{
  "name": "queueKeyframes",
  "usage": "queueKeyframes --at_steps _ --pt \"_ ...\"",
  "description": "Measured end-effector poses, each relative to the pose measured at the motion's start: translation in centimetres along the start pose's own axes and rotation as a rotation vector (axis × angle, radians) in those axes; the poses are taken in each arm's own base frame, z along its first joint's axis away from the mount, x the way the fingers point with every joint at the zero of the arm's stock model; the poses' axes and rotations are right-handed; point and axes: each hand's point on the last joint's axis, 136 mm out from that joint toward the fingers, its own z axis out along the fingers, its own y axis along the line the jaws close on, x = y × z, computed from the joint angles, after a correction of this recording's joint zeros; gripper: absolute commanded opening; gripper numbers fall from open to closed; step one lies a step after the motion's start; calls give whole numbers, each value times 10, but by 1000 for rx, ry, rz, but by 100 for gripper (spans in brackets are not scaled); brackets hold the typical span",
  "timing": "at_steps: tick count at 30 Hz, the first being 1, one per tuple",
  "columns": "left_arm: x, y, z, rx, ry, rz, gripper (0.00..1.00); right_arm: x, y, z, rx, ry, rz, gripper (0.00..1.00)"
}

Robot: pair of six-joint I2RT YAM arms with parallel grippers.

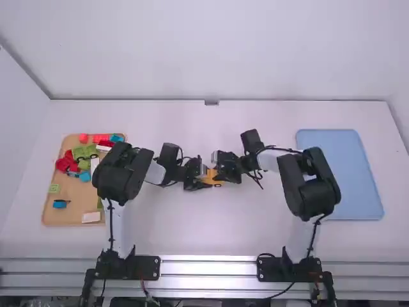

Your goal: Assemble lego blocks to make yellow taxi

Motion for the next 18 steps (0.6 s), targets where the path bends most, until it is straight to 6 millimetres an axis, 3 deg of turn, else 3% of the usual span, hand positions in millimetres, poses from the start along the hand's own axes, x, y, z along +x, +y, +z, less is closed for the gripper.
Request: queueKeyframes --at_steps 10,18 --pt "1 2 -2 -5 -3 -2 23 0 -3 5 63 50 -62 0" --pt "2 3 -3 -8 -3 -5 22 0 -4 7 131 -17 -53 0"
